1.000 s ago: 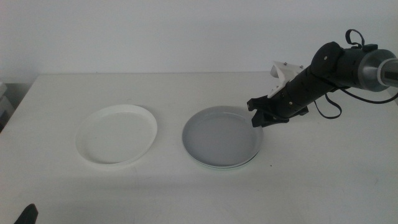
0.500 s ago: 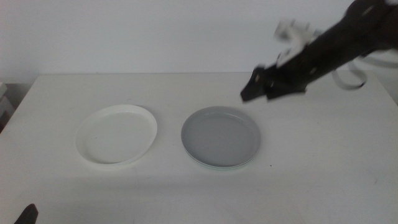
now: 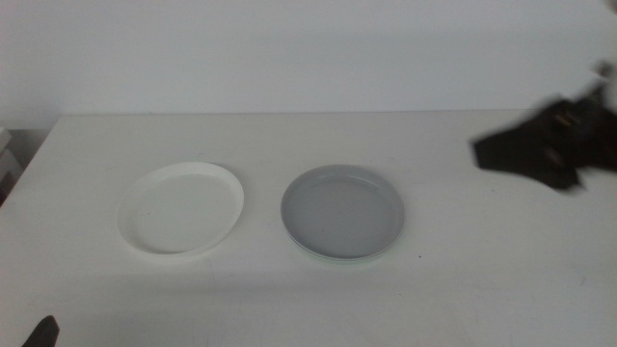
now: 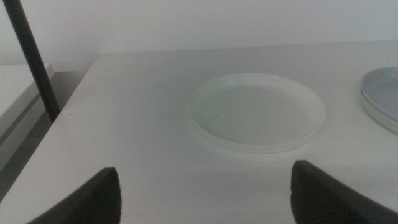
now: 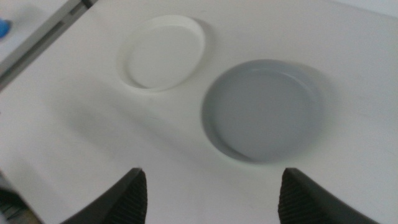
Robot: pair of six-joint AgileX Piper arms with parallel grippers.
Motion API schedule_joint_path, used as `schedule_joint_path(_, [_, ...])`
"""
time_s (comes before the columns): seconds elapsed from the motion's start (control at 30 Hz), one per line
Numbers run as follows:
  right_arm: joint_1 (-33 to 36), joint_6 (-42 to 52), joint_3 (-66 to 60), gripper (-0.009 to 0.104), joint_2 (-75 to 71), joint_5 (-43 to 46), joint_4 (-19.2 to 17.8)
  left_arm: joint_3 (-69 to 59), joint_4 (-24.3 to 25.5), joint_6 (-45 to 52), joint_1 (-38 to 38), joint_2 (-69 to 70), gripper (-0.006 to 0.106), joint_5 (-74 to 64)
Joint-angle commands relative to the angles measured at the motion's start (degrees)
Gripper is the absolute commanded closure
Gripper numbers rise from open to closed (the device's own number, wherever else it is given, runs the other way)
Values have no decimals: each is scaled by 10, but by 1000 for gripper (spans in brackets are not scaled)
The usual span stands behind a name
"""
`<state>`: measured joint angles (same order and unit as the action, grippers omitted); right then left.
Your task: Stack the three bowls on top of each other.
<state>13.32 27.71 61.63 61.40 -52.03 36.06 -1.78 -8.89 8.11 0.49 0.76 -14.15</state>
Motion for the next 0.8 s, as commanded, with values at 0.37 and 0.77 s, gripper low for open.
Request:
schedule_joint_path(0.37, [-17, -79, -98, 42, -167, 78, -101, 3, -4, -5, 1, 8, -4, 45])
schedule_joint_path(0.77, [-16, -85, -98, 43, -167, 75, -101, 14, -26, -13, 30, -7, -4, 67])
